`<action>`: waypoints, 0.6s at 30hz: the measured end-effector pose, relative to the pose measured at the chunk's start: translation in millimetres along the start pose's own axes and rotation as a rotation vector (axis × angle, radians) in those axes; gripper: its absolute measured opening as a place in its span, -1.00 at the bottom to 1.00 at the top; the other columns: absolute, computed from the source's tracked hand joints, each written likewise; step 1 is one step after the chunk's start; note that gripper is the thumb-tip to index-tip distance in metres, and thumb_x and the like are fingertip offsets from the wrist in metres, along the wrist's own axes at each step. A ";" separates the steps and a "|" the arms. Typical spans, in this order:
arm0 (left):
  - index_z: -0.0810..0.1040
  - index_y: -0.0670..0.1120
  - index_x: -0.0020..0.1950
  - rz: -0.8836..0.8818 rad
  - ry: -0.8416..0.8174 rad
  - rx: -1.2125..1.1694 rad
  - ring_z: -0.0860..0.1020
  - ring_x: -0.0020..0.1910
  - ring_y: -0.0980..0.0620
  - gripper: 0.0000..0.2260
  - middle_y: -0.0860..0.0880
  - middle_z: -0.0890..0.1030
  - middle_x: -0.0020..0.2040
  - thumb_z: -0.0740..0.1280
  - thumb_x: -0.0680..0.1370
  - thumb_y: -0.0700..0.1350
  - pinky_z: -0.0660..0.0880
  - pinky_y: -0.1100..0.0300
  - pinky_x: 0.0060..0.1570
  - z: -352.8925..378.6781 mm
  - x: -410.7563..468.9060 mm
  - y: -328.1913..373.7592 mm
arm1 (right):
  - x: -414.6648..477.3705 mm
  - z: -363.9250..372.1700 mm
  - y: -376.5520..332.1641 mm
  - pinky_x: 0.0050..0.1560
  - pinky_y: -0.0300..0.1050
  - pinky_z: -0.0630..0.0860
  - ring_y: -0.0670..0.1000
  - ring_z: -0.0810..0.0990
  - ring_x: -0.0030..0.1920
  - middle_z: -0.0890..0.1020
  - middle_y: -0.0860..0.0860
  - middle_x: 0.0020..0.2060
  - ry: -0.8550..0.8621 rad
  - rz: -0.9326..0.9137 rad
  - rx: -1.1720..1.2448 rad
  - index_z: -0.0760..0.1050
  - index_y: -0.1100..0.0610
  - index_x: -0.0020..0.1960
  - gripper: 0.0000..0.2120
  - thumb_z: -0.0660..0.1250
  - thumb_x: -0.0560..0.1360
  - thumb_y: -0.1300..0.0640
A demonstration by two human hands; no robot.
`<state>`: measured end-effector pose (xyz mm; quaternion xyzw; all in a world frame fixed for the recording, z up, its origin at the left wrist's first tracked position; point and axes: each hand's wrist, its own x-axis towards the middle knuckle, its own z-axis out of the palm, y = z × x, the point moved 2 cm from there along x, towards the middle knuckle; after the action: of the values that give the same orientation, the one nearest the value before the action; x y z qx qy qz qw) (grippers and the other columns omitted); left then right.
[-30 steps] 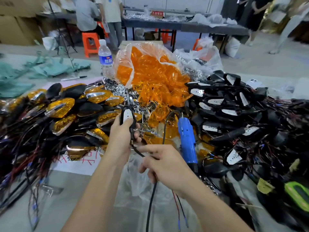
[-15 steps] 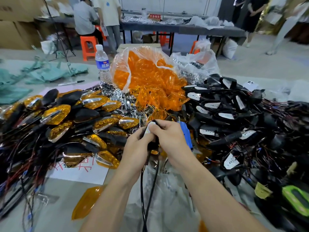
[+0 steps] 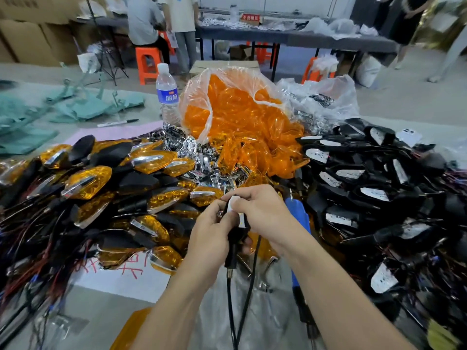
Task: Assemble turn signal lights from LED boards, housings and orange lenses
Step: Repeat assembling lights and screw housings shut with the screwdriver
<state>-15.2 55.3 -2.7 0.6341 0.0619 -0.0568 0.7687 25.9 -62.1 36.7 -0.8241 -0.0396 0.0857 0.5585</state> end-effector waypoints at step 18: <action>0.56 -0.11 -0.08 -0.076 0.329 0.099 0.49 -0.51 -0.01 -0.81 -0.06 0.55 -0.39 0.18 0.62 -0.13 0.36 0.19 -0.57 -10.5 48.8 6.9 | 202.4 60.7 -29.5 -0.07 -0.03 0.62 0.13 0.66 -0.02 0.68 0.16 0.07 0.046 -0.339 -0.786 0.64 0.23 0.17 -0.79 0.26 0.64 0.24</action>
<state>33.8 66.4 -6.1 0.6690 0.2080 0.0158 0.7134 214.3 36.9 22.5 -0.9577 -0.1919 -0.0472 0.2091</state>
